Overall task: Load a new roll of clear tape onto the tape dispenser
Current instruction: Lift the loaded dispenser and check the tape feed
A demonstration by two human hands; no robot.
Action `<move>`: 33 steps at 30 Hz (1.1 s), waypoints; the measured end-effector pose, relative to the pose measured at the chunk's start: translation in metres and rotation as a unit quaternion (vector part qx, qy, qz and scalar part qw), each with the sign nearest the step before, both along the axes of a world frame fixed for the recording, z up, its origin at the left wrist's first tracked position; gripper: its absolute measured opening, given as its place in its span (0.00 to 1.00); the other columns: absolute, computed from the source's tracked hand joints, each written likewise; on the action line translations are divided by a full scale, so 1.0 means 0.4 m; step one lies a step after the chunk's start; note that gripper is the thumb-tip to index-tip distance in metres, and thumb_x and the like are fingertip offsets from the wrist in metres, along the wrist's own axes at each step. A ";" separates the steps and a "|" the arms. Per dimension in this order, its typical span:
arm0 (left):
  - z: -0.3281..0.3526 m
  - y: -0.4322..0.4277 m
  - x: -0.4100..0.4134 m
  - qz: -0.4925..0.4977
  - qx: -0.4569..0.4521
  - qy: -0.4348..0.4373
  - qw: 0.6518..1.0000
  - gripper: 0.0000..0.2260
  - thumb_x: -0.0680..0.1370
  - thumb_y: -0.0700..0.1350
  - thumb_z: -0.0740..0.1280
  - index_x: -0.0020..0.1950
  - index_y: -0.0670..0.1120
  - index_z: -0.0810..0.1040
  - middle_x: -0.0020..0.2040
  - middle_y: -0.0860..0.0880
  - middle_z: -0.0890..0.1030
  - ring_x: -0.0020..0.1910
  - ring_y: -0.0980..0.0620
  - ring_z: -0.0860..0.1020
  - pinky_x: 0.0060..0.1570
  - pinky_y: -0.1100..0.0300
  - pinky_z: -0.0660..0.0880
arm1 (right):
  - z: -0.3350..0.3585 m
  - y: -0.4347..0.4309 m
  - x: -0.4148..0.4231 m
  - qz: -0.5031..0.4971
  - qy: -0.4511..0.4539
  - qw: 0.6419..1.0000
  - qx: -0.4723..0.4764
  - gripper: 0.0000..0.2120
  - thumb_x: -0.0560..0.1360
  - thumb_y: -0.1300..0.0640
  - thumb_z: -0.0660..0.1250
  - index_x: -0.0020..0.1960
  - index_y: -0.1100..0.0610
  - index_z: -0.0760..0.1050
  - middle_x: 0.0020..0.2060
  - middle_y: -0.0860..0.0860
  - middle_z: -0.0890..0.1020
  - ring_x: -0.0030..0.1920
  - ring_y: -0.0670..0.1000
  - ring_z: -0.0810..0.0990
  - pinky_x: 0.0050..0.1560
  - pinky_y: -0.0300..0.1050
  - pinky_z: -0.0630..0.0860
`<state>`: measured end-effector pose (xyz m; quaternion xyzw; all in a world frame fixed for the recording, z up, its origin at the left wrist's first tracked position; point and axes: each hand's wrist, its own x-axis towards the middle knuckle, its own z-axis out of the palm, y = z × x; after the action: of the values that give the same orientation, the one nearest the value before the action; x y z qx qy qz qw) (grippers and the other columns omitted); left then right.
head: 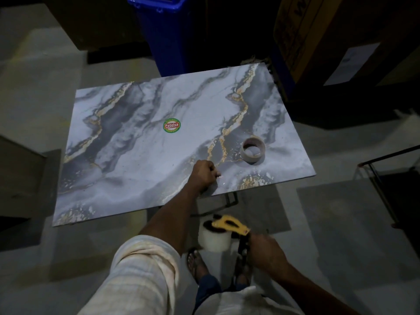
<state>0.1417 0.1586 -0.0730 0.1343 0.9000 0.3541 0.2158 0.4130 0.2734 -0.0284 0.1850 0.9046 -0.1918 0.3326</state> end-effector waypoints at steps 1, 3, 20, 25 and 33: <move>0.003 0.000 -0.008 0.000 0.000 -0.007 1.000 0.10 0.77 0.27 0.67 0.36 0.32 0.79 0.38 0.39 0.86 0.40 0.56 0.86 0.41 0.55 0.85 | -0.008 -0.001 0.028 0.020 -0.020 1.000 0.012 0.14 0.75 0.52 0.63 0.58 0.53 0.78 0.55 0.54 0.84 0.55 0.57 0.83 0.52 0.47 0.78; 0.006 -0.005 -0.016 0.005 0.009 -0.022 1.000 0.14 0.78 0.28 0.68 0.33 0.37 0.78 0.38 0.41 0.86 0.42 0.54 0.87 0.40 0.58 0.84 | -0.017 -0.001 0.068 0.038 -0.025 0.999 0.025 0.14 0.78 0.53 0.61 0.61 0.54 0.77 0.57 0.54 0.82 0.56 0.56 0.82 0.54 0.46 0.76; 0.028 -0.099 0.012 0.173 0.071 0.019 0.982 0.15 0.70 0.46 0.82 0.53 0.41 0.86 0.39 0.45 0.85 0.44 0.50 0.84 0.48 0.57 0.80 | 0.127 0.099 -0.106 -0.076 0.184 0.980 -0.021 0.07 0.74 0.54 0.68 0.41 0.57 0.79 0.38 0.59 0.85 0.41 0.60 0.84 0.34 0.44 0.67; 0.064 -0.116 -0.035 0.145 0.107 -0.018 0.983 0.04 0.73 0.38 0.78 0.44 0.38 0.87 0.35 0.43 0.84 0.36 0.45 0.84 0.42 0.54 0.81 | 0.177 0.095 -0.201 -0.122 0.195 0.972 -0.036 0.09 0.73 0.52 0.69 0.36 0.55 0.75 0.37 0.58 0.83 0.47 0.61 0.83 0.38 0.47 0.73; 0.206 -0.174 -0.174 0.092 0.202 -0.093 0.971 0.04 0.82 0.39 0.70 0.49 0.43 0.85 0.42 0.45 0.84 0.38 0.54 0.79 0.36 0.65 0.74 | 0.226 0.020 -0.398 -0.168 0.224 0.948 -0.153 0.13 0.71 0.55 0.68 0.31 0.52 0.68 0.28 0.53 0.75 0.31 0.54 0.74 0.34 0.46 0.66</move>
<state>0.0721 0.0889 0.0094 0.0582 0.7945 0.5575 0.2335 0.2538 0.2813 0.0620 0.2334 0.8716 -0.4171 0.1087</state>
